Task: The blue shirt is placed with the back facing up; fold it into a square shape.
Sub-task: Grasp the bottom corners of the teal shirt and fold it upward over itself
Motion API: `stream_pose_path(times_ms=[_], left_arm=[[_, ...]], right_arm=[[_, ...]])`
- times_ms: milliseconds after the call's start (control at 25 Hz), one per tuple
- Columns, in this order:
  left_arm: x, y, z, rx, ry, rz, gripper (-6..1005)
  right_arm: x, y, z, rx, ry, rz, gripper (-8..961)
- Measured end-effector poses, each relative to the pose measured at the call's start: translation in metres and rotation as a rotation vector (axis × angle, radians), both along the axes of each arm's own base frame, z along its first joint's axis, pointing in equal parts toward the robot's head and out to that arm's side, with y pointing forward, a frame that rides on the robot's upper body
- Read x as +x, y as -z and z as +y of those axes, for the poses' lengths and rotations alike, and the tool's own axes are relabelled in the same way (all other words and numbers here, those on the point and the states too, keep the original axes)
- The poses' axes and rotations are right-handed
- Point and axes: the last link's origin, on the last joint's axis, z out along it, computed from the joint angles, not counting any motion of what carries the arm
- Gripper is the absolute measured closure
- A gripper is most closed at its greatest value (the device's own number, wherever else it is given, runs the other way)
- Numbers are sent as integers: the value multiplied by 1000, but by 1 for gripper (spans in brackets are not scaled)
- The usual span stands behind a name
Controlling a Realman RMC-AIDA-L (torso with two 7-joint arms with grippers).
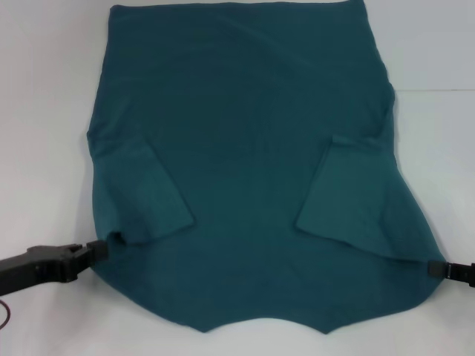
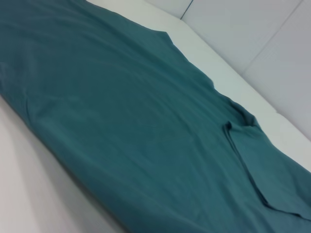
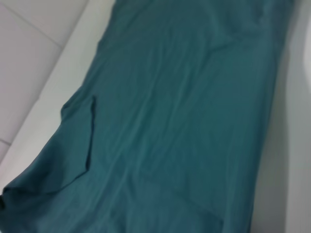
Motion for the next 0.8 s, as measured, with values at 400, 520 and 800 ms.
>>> stream_pose_path(times_ms=[400, 520, 800], left_arm=[[-2, -9, -29, -24, 21, -81, 980], [-2, -9, -36, -40, 24, -98, 979], [0, -9, -49, -69, 37, -146, 979]], right_arm=[[2, -10, -25, 14, -85, 43, 912], [3, -14, -32, 6, -108, 49, 911], [5, -25, -48, -18, -167, 55, 911]])
